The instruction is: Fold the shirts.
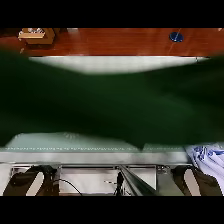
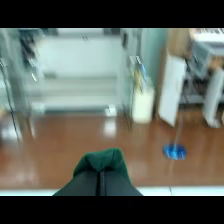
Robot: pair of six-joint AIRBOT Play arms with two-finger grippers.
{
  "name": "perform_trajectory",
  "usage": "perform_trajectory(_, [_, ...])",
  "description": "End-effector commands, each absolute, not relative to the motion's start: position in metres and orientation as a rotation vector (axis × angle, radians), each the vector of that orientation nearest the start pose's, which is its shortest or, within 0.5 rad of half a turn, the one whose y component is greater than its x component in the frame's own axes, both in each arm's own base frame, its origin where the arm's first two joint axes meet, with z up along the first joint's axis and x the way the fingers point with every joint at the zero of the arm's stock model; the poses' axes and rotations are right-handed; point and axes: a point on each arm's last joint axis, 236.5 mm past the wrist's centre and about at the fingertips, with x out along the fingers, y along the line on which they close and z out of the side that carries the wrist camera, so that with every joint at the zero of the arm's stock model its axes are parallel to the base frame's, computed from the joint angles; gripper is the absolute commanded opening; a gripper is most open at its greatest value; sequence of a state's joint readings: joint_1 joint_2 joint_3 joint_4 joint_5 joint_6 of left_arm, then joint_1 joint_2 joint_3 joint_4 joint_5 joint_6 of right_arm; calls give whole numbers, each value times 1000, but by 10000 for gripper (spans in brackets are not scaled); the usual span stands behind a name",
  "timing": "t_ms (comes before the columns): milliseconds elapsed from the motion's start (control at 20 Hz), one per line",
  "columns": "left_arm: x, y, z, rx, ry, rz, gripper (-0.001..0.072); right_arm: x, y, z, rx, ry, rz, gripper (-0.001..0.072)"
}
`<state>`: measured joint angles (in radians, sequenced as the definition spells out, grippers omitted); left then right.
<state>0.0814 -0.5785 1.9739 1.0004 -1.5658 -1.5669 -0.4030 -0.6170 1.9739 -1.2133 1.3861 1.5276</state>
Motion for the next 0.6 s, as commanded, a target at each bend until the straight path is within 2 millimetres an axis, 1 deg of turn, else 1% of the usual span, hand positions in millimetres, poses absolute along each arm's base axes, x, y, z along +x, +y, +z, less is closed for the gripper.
perform_trajectory(0, [73, -108, 418, -90, 403, -420, 29, 139, 17, 450, 19, 258, -92, 32])
perform_trajectory(50, [75, -108, 412, -94, 429, -423, 29, 141, 14, 429, 25, 357, -91, 32])
perform_trajectory(100, [81, -107, 406, -93, 455, -422, 29, 147, 13, 410, 39, 454, -71, 32])
perform_trajectory(150, [89, -107, 396, -101, 497, -423, 28, 157, 17, 393, 54, 545, -21, 31])
perform_trajectory(200, [102, -106, 378, -108, 564, -426, 29, 174, 17, 380, 72, 605, 19, 32])
perform_trajectory(250, [115, -105, 357, -102, 636, -435, 28, 194, 13, 364, 97, 678, 45, 31])
perform_trajectory(350, [147, -99, 300, -110, 805, -437, 29, 238, 1, 326, 162, 822, 77, 31])
perform_trajectory(400, [165, -97, 274, -118, 852, -439, 29, 262, -6, 309, 195, 872, 88, 32])
perform_trajectory(450, [187, -96, 250, -128, 868, -443, 29, 289, -13, 291, 220, 919, 95, 32])
perform_trajectory(500, [209, -95, 230, -142, 866, -438, 29, 314, -15, 272, 232, 966, 107, 32])
perform_trajectory(550, [232, -93, 211, -161, 855, -424, 29, 339, -13, 250, 234, 1018, 127, 32])
